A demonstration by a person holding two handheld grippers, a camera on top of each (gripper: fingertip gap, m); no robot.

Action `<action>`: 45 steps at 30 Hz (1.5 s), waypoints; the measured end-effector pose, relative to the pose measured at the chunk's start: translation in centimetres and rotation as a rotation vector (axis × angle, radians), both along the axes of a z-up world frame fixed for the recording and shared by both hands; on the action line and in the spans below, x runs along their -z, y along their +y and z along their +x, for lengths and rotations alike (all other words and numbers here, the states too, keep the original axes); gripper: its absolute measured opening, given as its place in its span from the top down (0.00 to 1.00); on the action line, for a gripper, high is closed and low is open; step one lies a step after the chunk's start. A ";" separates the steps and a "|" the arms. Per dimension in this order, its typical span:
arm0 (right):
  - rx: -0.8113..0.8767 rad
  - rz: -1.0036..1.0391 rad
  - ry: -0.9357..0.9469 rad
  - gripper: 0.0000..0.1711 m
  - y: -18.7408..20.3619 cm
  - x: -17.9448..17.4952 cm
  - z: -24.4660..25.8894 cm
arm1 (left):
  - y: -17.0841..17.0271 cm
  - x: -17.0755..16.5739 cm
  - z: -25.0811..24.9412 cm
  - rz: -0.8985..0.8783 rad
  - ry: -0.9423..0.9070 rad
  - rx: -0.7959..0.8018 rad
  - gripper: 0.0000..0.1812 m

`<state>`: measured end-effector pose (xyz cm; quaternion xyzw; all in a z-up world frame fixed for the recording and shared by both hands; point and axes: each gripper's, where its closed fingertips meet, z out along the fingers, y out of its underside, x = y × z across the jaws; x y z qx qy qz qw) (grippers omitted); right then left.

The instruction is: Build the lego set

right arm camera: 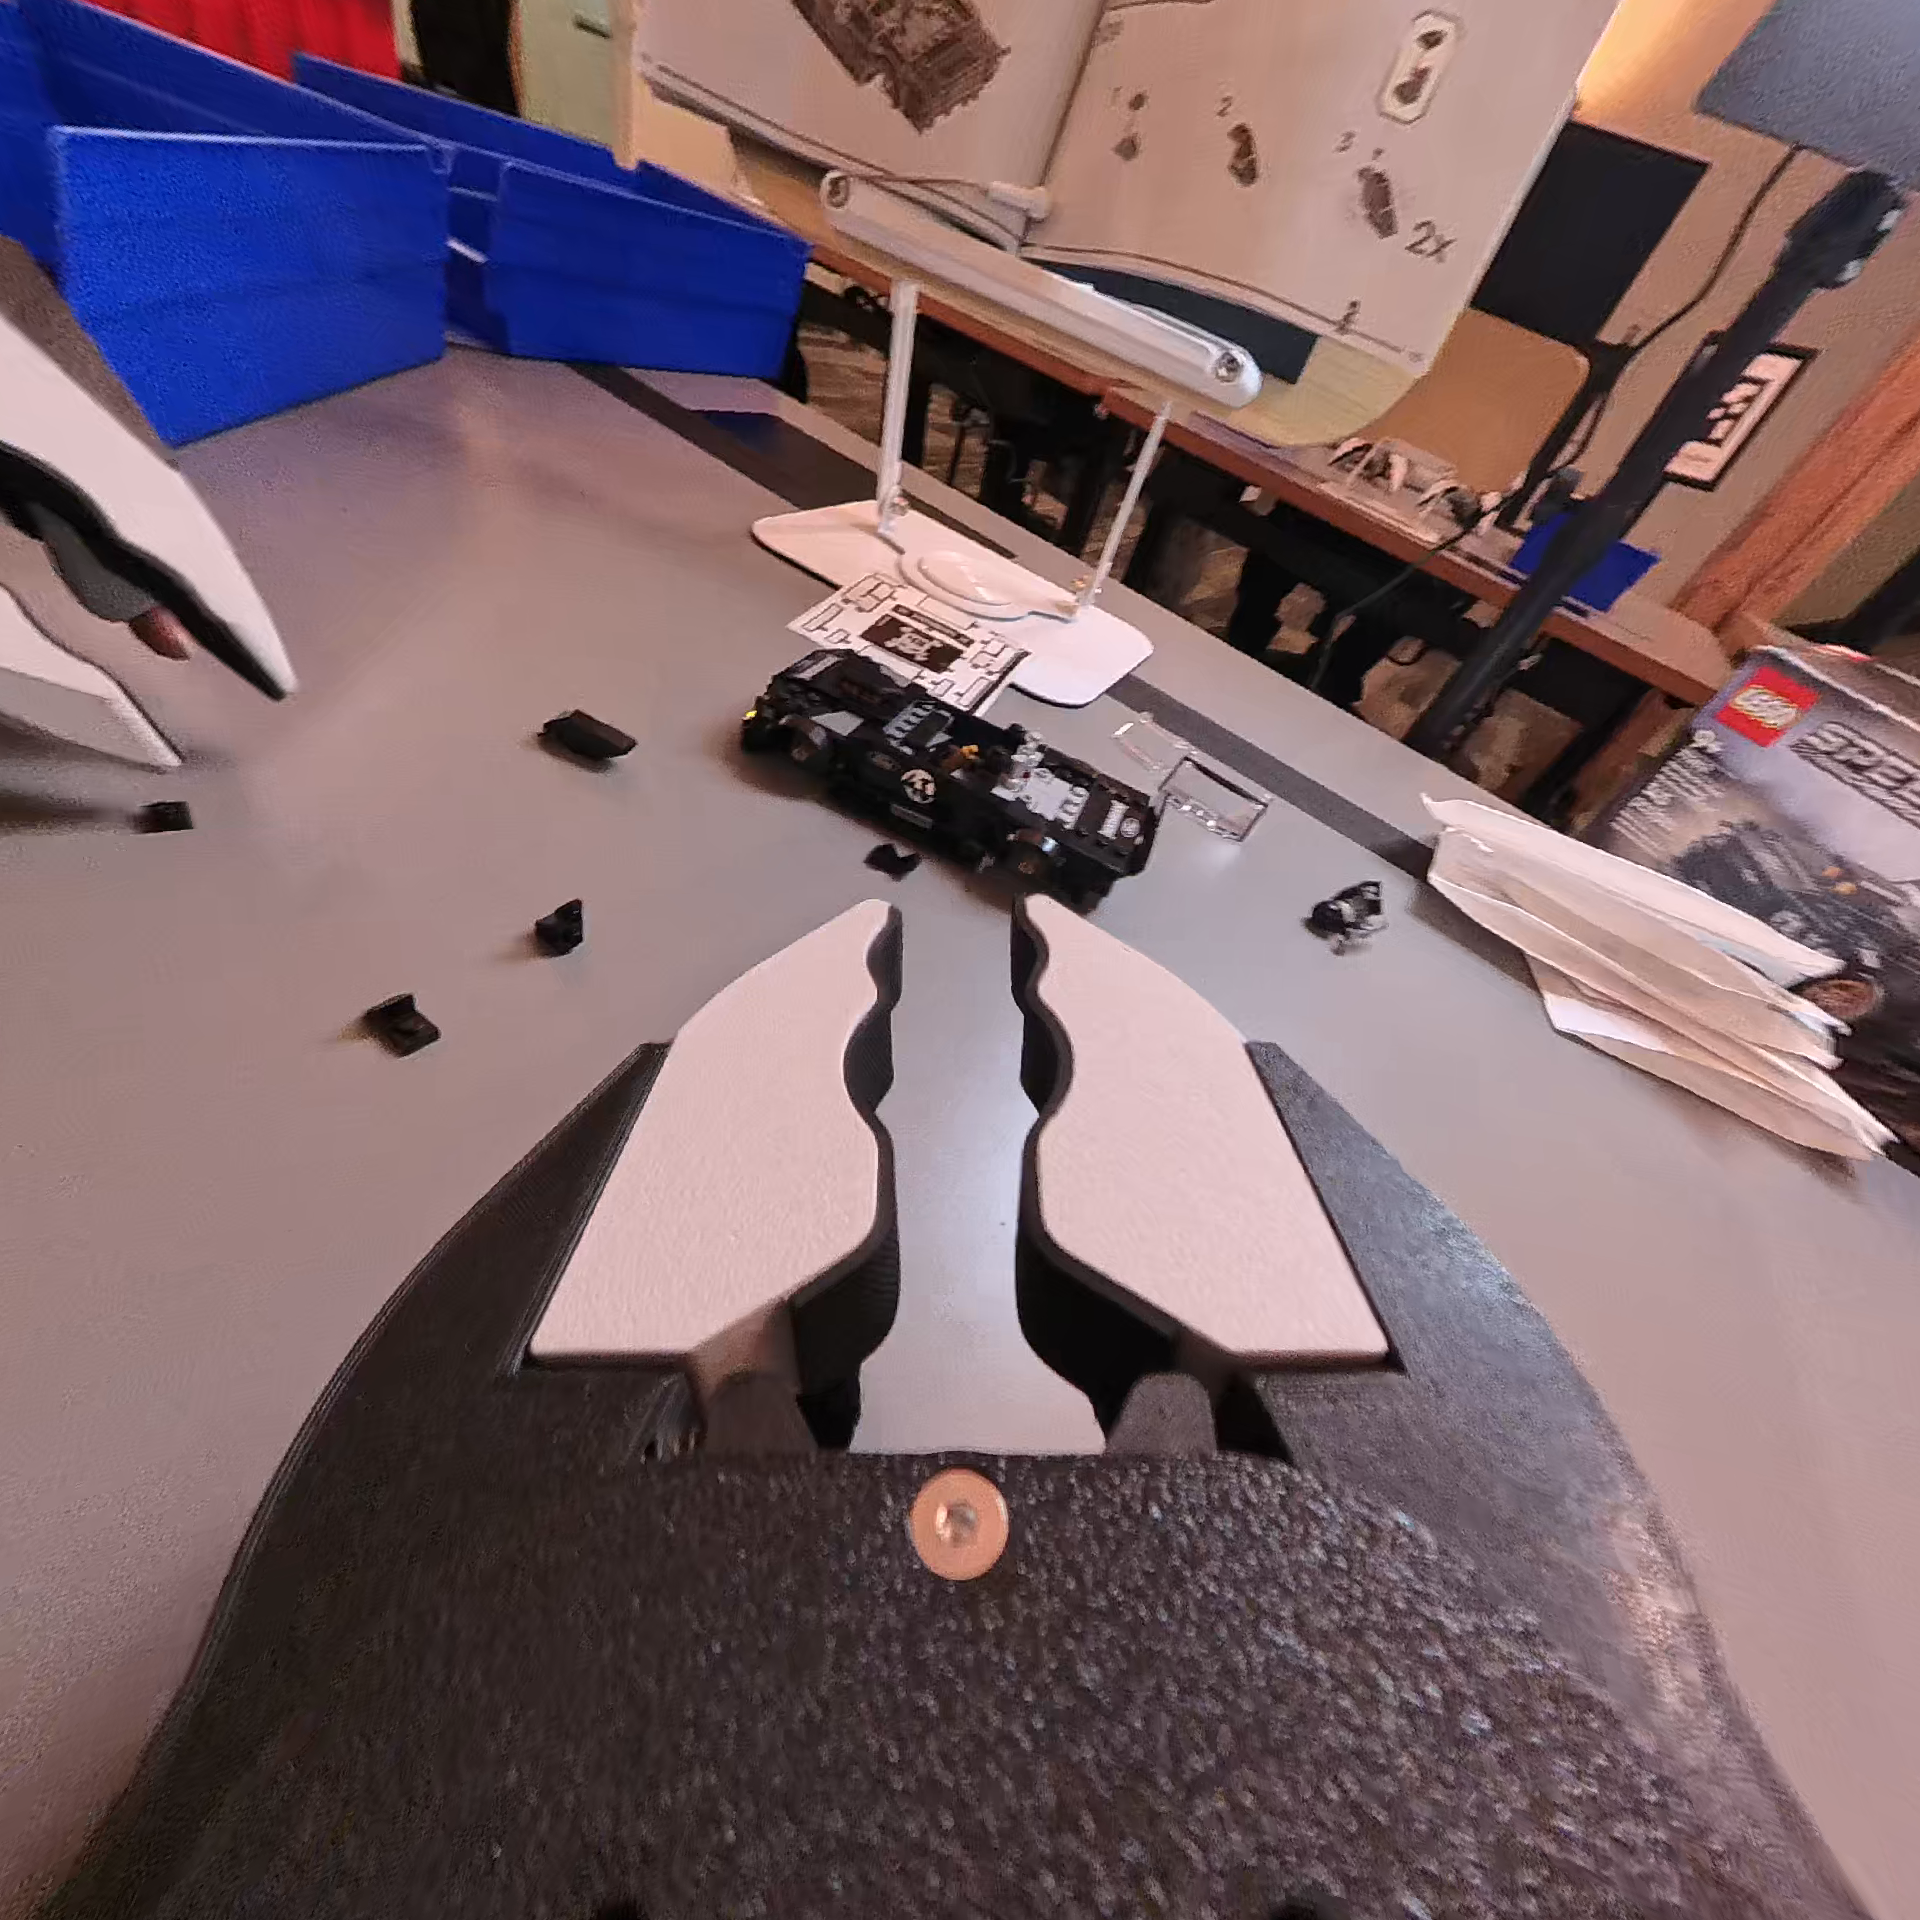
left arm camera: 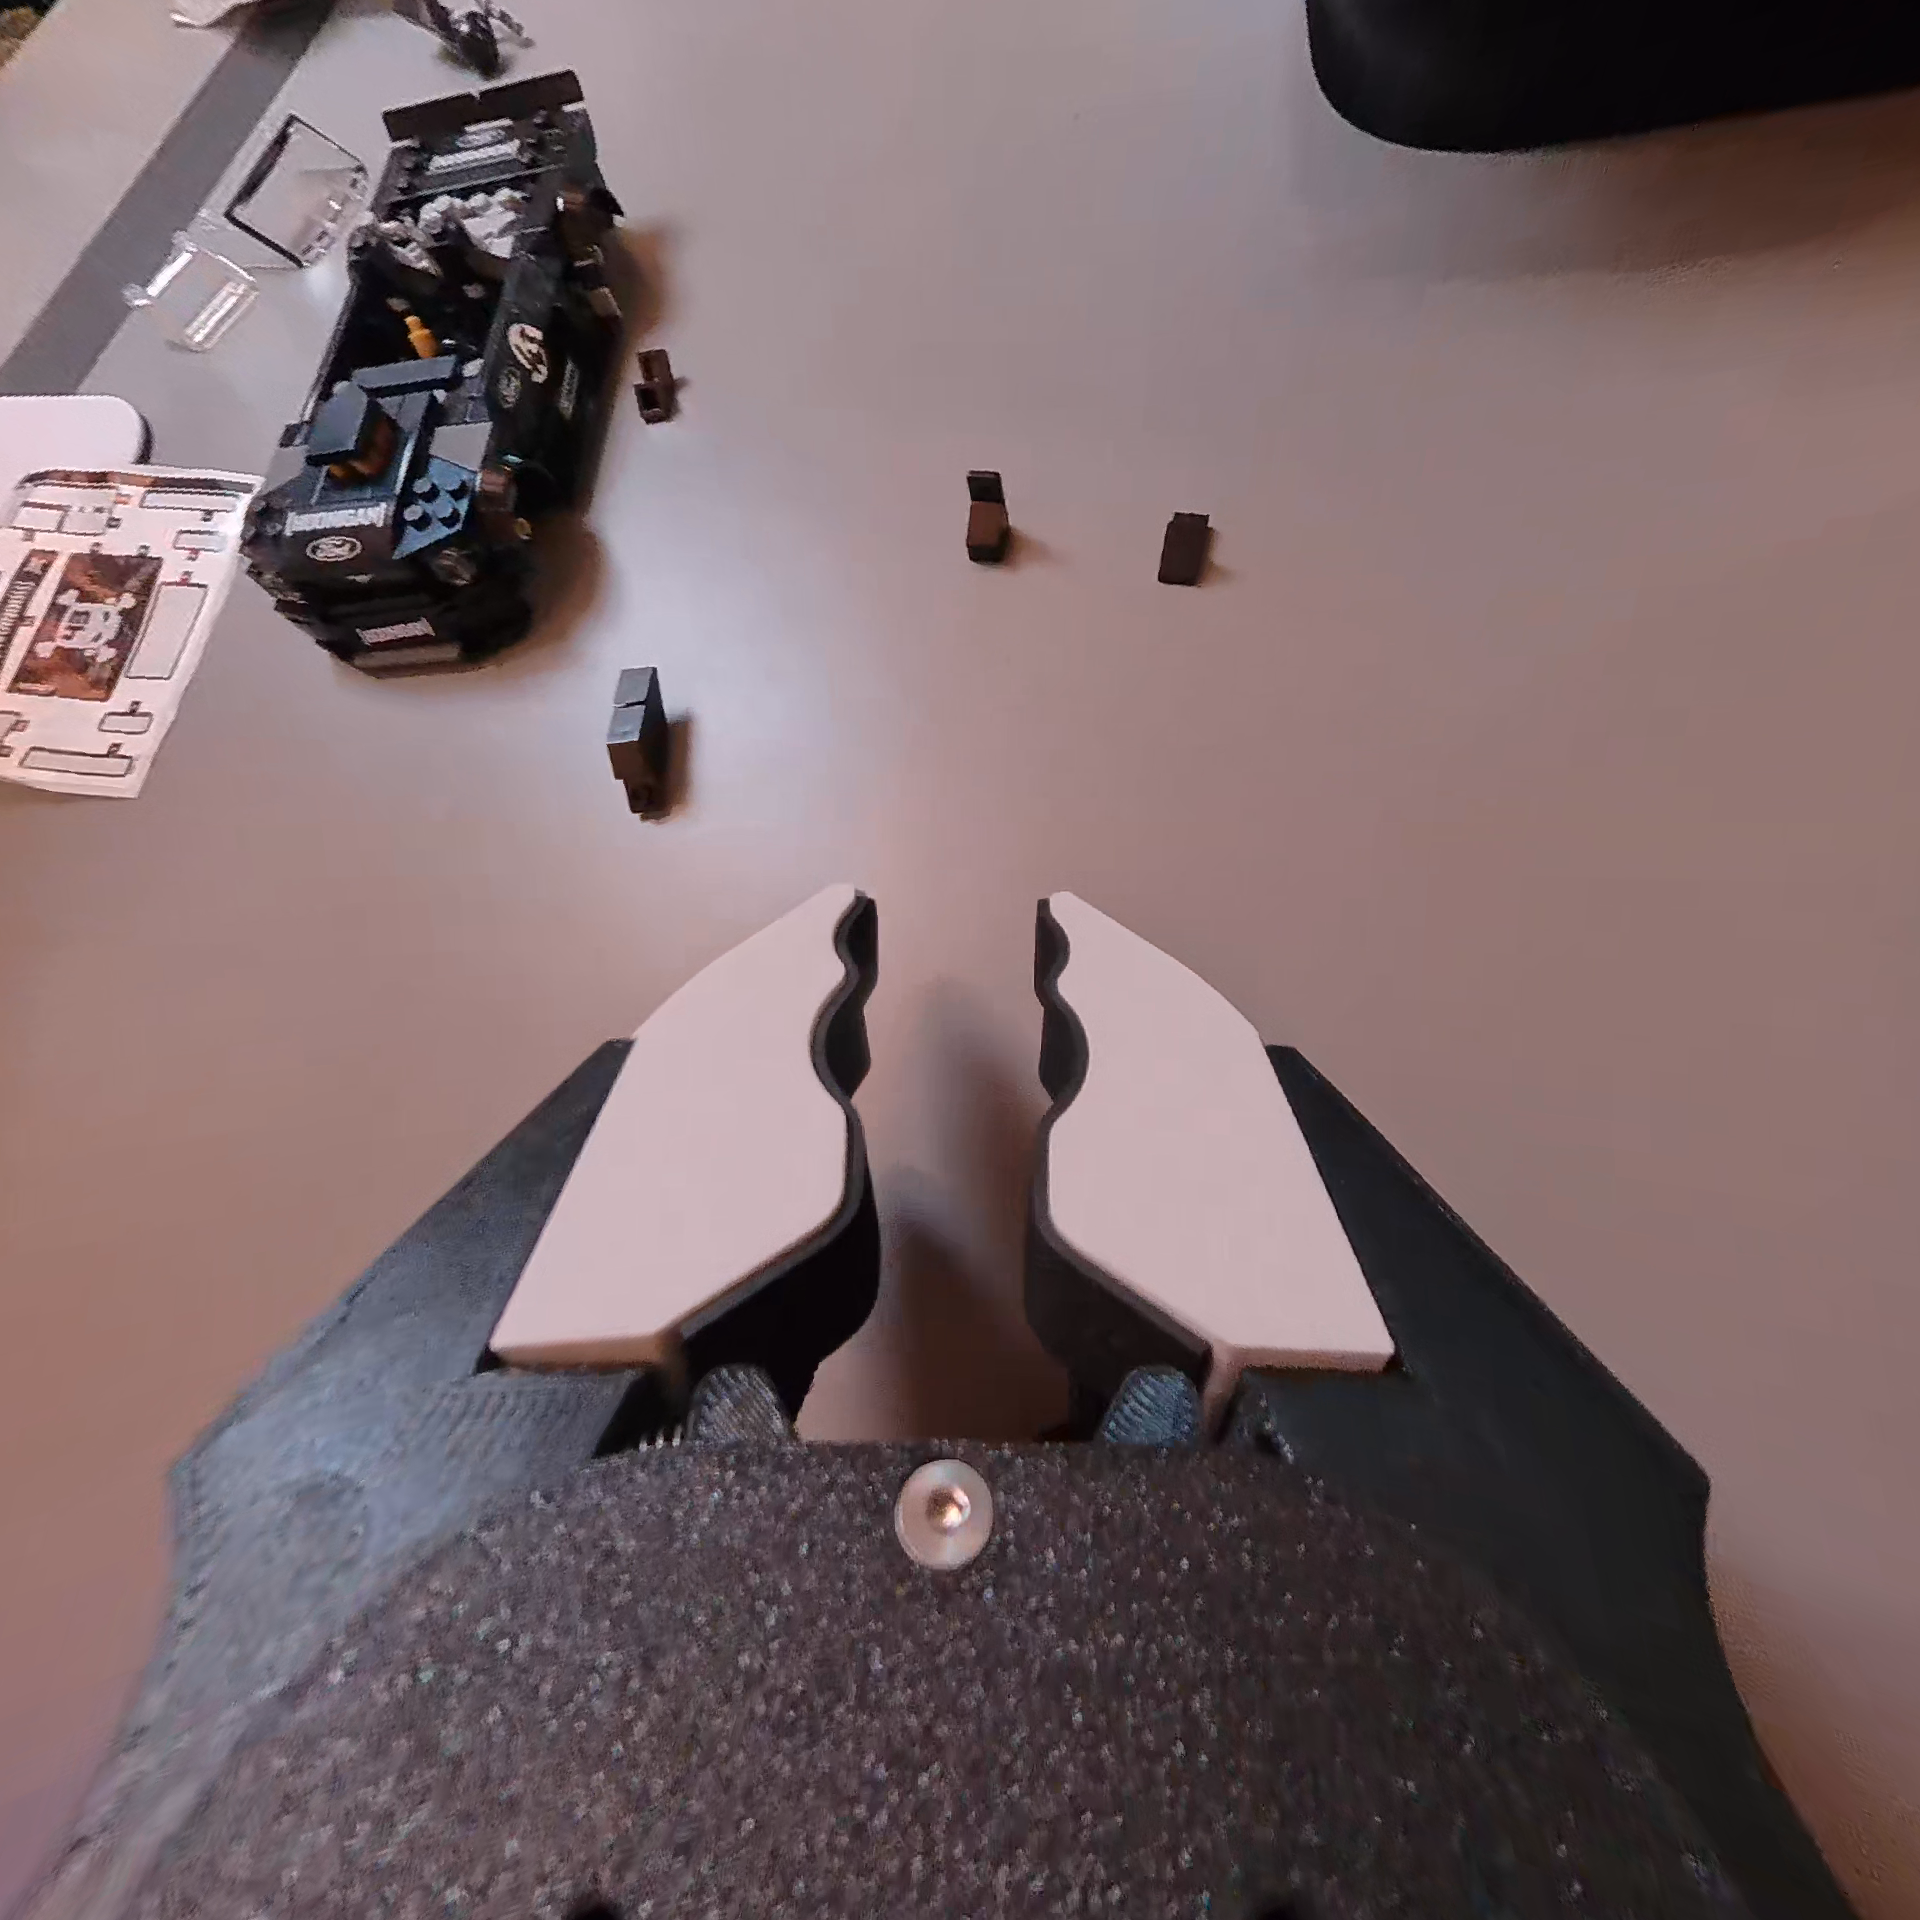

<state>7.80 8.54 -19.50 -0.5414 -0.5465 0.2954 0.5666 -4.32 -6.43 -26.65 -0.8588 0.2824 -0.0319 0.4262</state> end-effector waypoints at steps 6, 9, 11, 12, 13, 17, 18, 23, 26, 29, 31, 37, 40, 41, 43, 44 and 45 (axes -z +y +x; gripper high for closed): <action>-0.104 -0.016 -0.024 0.93 -1.5 0.4 -0.3 | -0.6 0.7 0.7 -0.072 -0.010 0.049 0.86; -0.117 -0.023 -0.021 0.93 -1.7 0.3 -0.2 | -1.2 1.5 1.2 -0.157 -0.027 0.095 0.84; -0.128 -0.017 -0.023 0.93 -1.9 0.4 -0.2 | -1.4 1.6 1.3 -0.186 -0.042 0.107 0.86; -0.129 -0.012 -0.026 0.93 -1.9 0.4 -0.2 | -1.4 1.7 1.3 -0.193 -0.048 0.108 0.89; -0.129 -0.007 -0.031 0.94 -1.9 0.5 -0.2 | -1.4 1.7 1.4 -0.197 -0.050 0.109 0.90; -0.137 -0.004 -0.050 0.95 -2.1 0.8 -0.4 | -1.5 1.7 1.6 -0.204 -0.046 0.123 0.94; -0.139 -0.009 -0.053 0.95 -2.1 0.8 -0.4 | -1.5 1.7 1.6 -0.208 -0.049 0.123 0.94; -0.218 -0.073 -0.119 0.95 -2.7 1.6 -0.8 | -1.4 1.8 1.8 -0.239 -0.076 0.134 0.95; -0.313 -0.145 -0.172 0.95 -3.6 2.0 -1.4 | -1.0 1.8 2.0 -0.254 -0.092 0.139 0.95; -0.418 -0.195 -0.203 0.94 -4.5 1.9 -2.5 | 0.2 1.7 2.3 -0.216 -0.036 0.134 0.95; -0.499 -0.215 -0.264 0.93 -5.3 2.4 -3.3 | 1.2 1.3 3.0 -0.187 -0.038 0.135 0.95; -0.786 -0.199 -0.549 0.92 -9.1 6.2 -3.7 | 3.5 1.0 4.8 -0.177 -0.060 0.178 0.95; -0.813 -0.147 -0.620 0.91 -10.2 7.6 -3.9 | 3.5 1.4 5.3 -0.174 -0.075 0.187 0.95; -0.811 -0.131 -0.637 0.91 -10.3 7.9 -3.9 | 3.4 1.5 5.3 -0.171 -0.080 0.187 0.95; -0.801 -0.098 -0.655 0.92 -10.4 8.0 -4.0 | 3.3 1.6 5.2 -0.172 -0.095 0.181 0.95; -0.795 -0.089 -0.666 0.92 -10.4 8.1 -4.0 | 3.3 1.5 5.1 -0.170 -0.099 0.177 0.95; -0.789 -0.079 -0.677 0.93 -10.3 8.2 -4.0 | 3.4 1.5 5.1 -0.167 -0.102 0.172 0.95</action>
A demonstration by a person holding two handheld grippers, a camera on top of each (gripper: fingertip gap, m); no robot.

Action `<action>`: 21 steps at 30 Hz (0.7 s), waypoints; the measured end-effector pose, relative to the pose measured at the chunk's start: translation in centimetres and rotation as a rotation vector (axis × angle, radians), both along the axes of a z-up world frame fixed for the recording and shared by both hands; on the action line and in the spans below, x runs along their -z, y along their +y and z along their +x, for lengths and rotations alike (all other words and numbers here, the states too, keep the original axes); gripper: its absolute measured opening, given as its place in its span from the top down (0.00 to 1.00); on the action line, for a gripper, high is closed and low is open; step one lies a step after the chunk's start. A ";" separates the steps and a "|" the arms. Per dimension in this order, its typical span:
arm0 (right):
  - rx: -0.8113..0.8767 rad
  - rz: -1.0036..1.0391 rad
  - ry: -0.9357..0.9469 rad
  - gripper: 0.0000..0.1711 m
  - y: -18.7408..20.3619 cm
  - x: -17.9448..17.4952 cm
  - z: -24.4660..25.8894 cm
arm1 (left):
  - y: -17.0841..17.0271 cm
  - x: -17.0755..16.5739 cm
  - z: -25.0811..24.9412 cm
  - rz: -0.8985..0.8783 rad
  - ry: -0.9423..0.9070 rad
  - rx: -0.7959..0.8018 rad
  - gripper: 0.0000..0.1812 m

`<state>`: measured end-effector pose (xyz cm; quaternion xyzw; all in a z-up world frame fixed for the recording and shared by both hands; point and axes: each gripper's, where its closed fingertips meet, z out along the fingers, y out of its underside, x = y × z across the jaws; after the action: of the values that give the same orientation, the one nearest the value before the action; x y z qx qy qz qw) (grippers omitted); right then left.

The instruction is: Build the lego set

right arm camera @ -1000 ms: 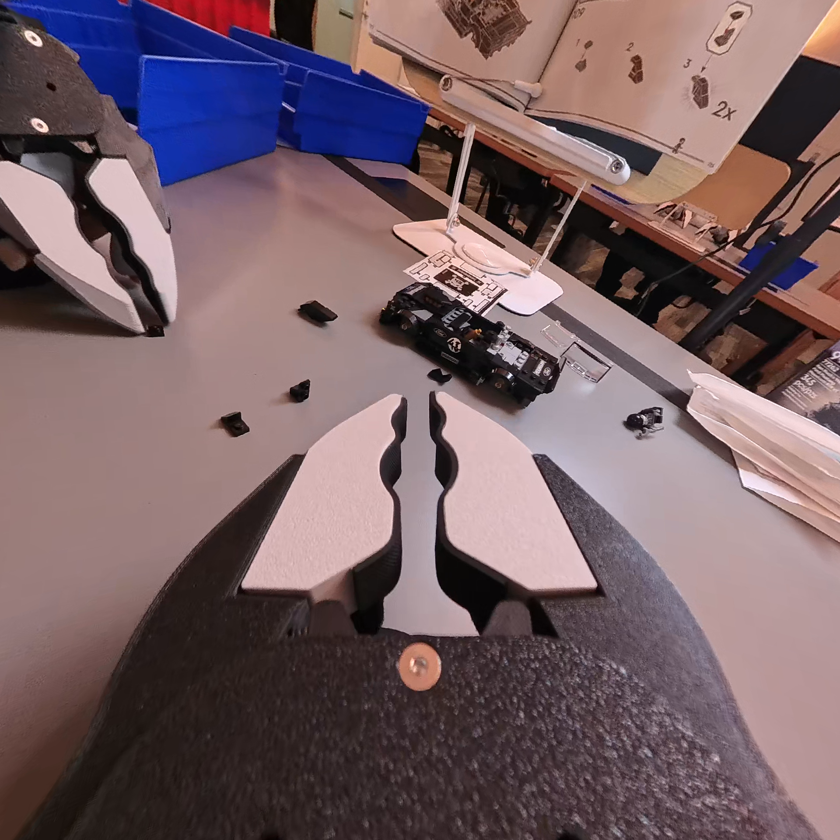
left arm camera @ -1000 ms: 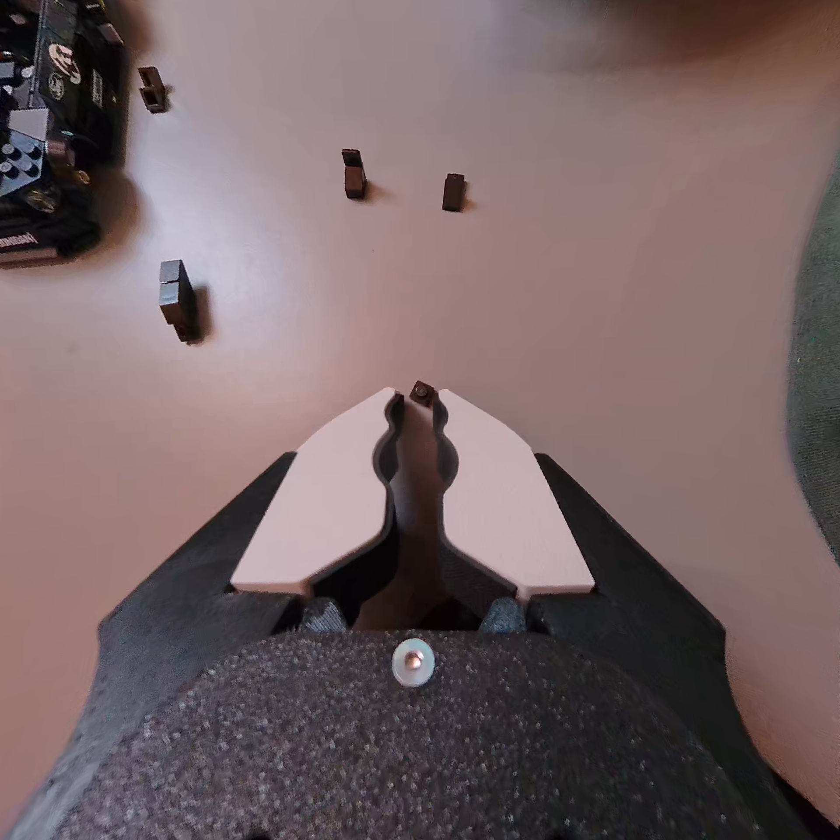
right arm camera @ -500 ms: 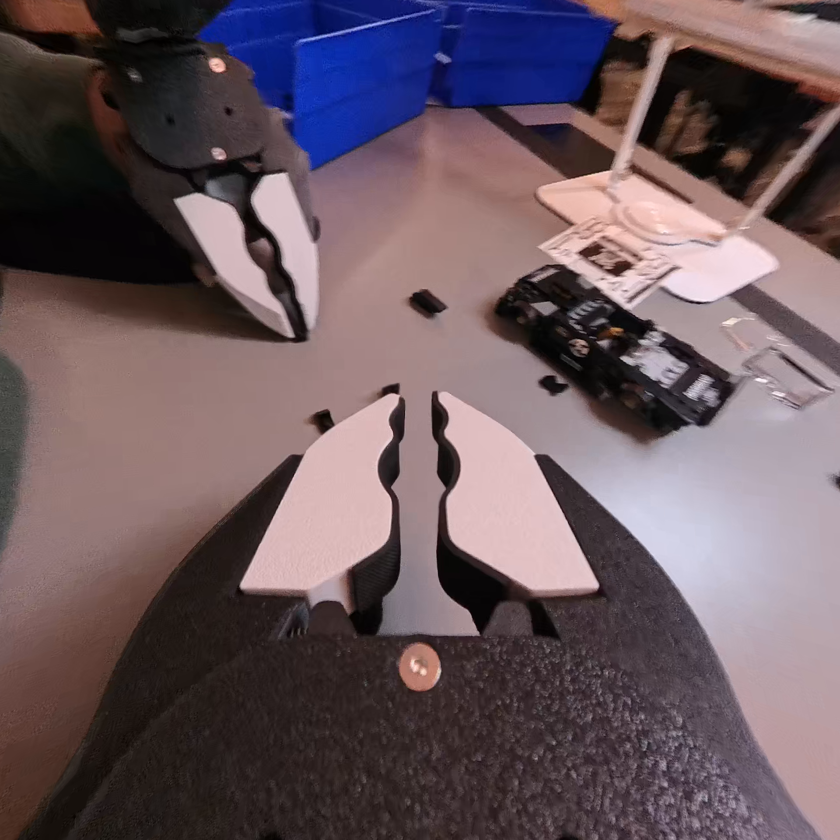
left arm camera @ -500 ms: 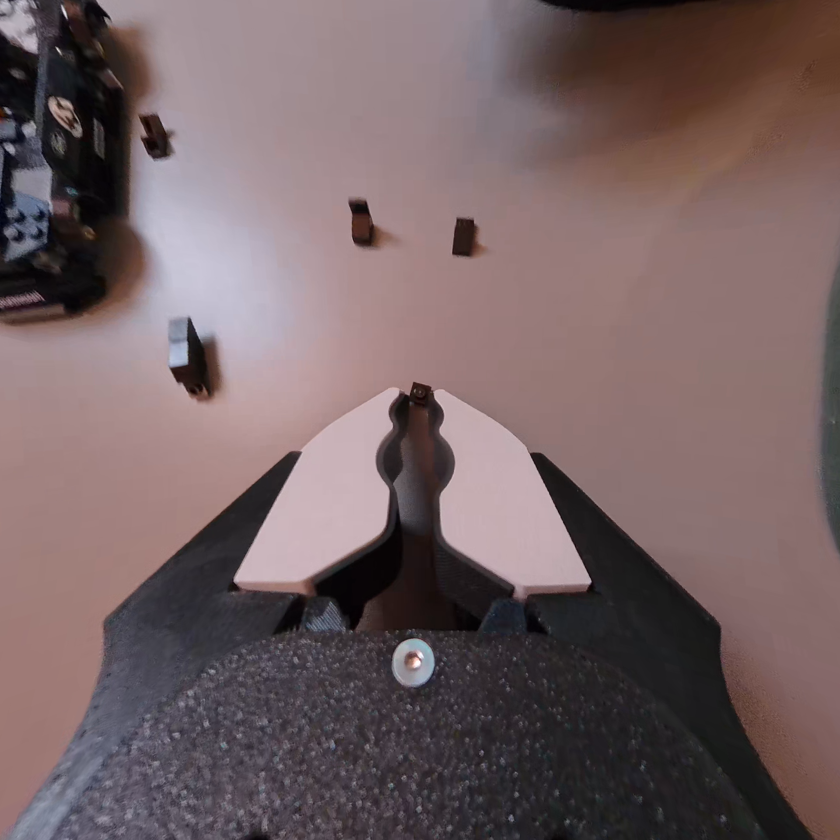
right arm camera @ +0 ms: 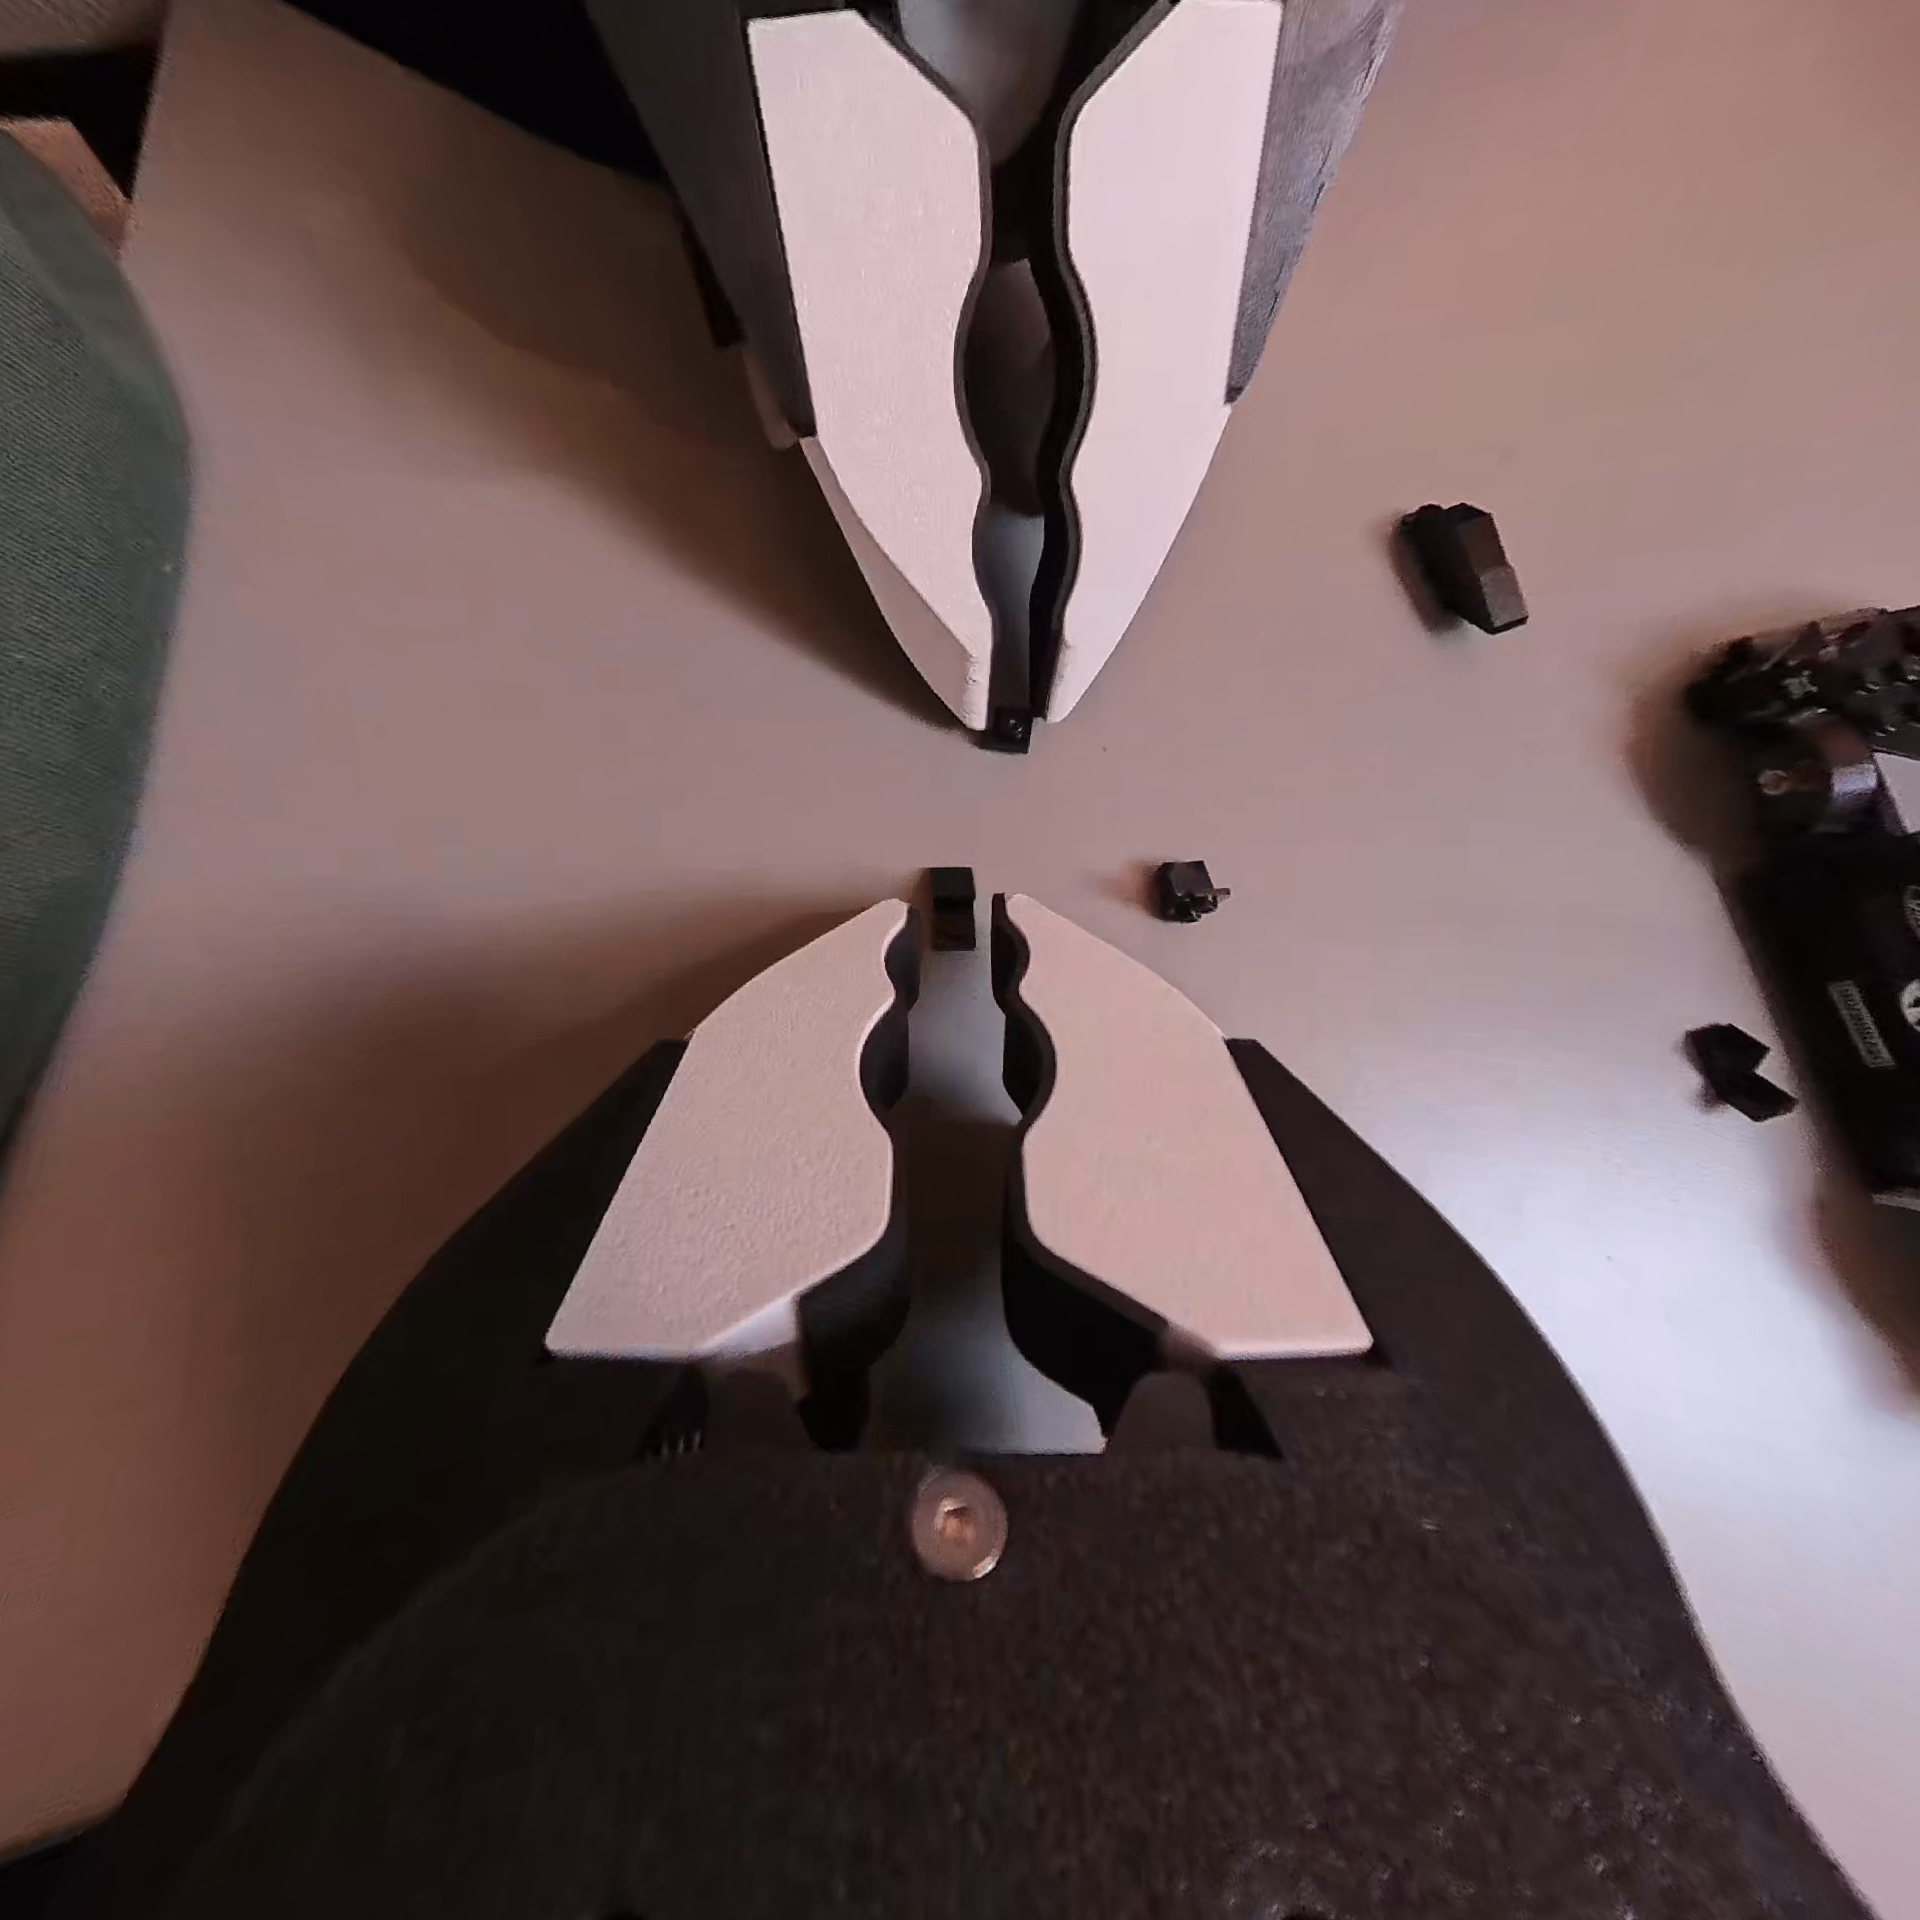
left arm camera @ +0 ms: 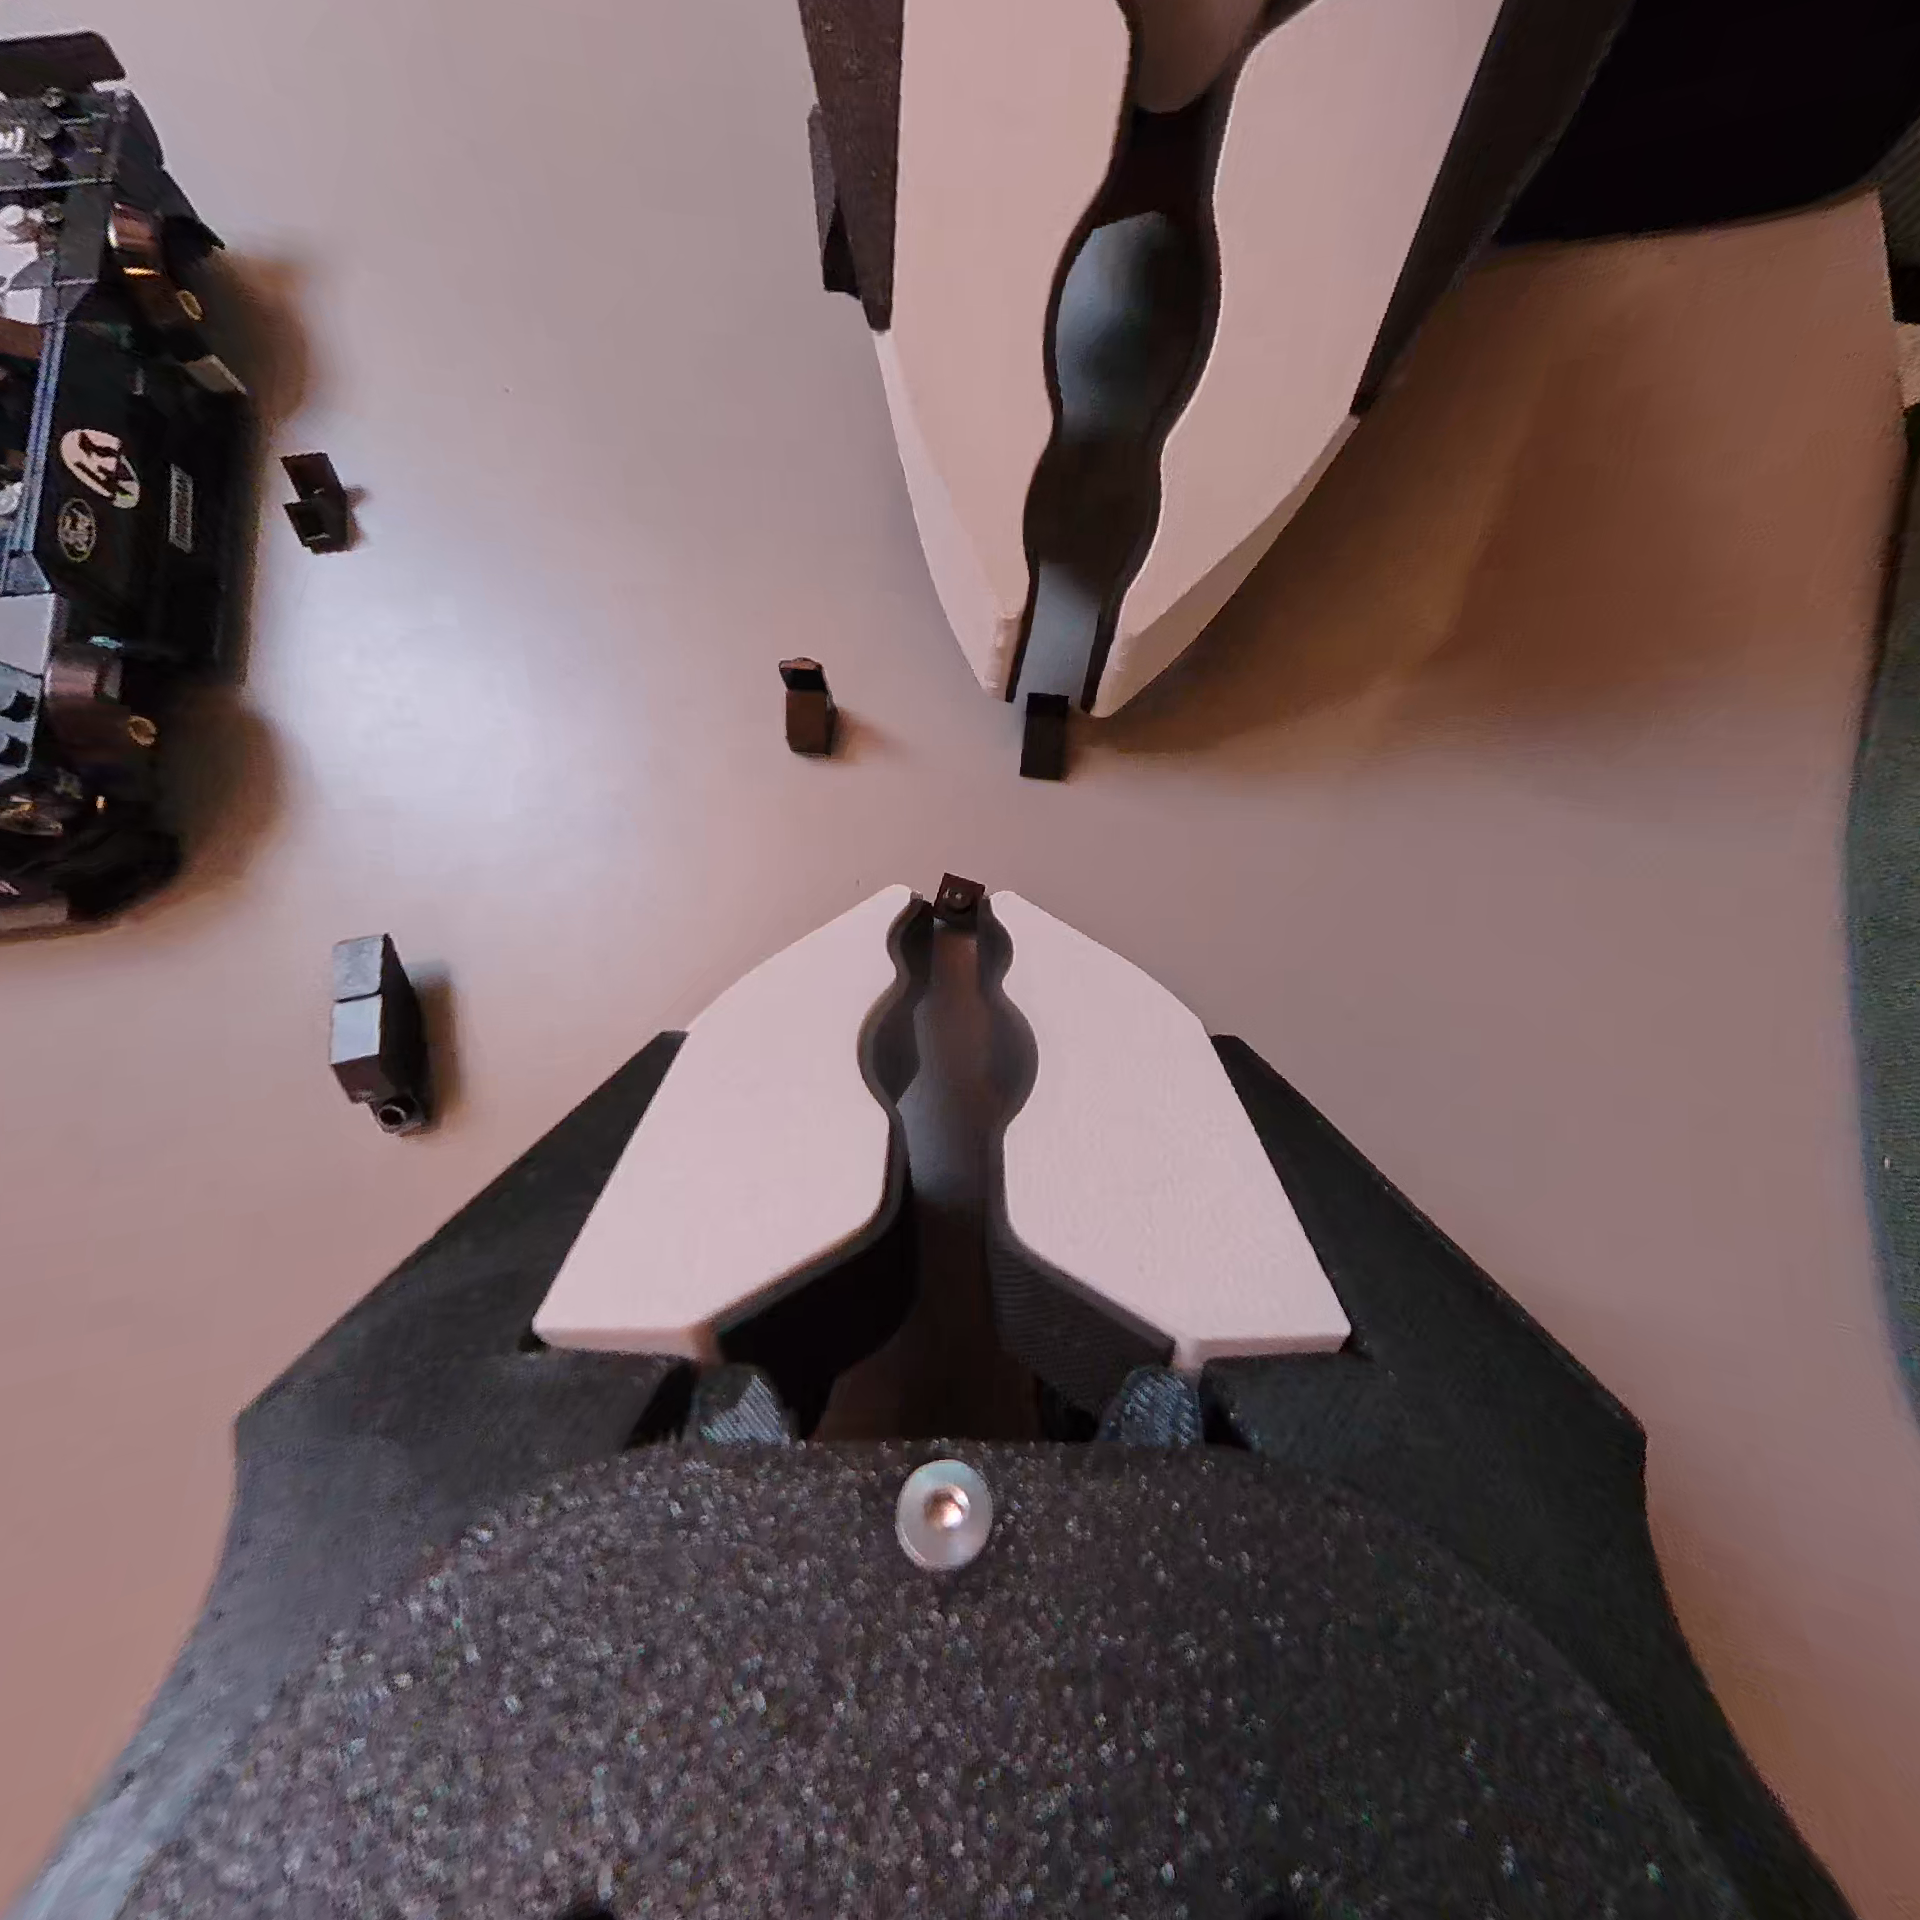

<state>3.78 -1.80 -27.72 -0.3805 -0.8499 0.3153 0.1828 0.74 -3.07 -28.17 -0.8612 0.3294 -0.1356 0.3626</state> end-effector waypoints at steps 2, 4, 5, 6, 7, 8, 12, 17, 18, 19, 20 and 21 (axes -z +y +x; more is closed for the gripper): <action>-0.003 0.024 -0.009 0.92 0.0 0.1 -0.1 | 0.0 -0.1 -0.1 0.004 -0.004 -0.004 0.95; -0.007 0.043 -0.021 0.92 -0.2 0.3 -0.3 | -0.1 0.0 -0.1 0.005 0.004 -0.006 0.95; -0.011 0.054 -0.028 0.93 -0.2 0.3 -0.4 | -0.1 0.1 -0.2 0.004 0.009 -0.006 0.95; -0.011 0.069 -0.035 0.93 -0.2 0.4 -0.5 | -0.1 0.1 -0.2 0.007 0.010 -0.005 0.95; -0.007 0.085 -0.039 0.95 -0.1 0.5 -0.6 | -0.1 0.1 -0.3 0.008 0.013 -0.009 0.95; -0.001 0.095 -0.043 0.95 -0.1 0.5 -0.8 | 0.0 0.1 -0.4 0.011 0.018 -0.016 0.95; 0.107 0.110 -0.053 0.95 0.6 0.5 -2.0 | 0.1 0.1 -1.2 0.021 0.035 -0.055 0.95; 0.285 0.080 -0.072 0.94 1.3 0.5 -3.5 | 0.5 0.1 -3.1 0.030 0.063 -0.145 0.95; 0.293 0.070 -0.074 0.93 1.2 0.5 -3.5 | 0.5 0.1 -3.3 0.030 0.061 -0.155 0.95; 0.298 0.054 -0.078 0.91 1.1 0.4 -3.5 | 0.5 0.1 -3.5 0.028 0.058 -0.164 0.95; 0.299 0.035 -0.083 0.90 1.0 0.4 -3.3 | 0.5 0.2 -3.6 0.028 0.056 -0.173 0.95; 0.298 0.018 -0.089 0.90 0.9 0.3 -3.2 | 0.5 0.1 -3.7 0.029 0.056 -0.177 0.95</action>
<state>0.62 -0.85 -28.05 -0.5143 -0.7941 0.2600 0.1932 -2.95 -2.54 -28.32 -0.8849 0.2642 -0.0740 0.3763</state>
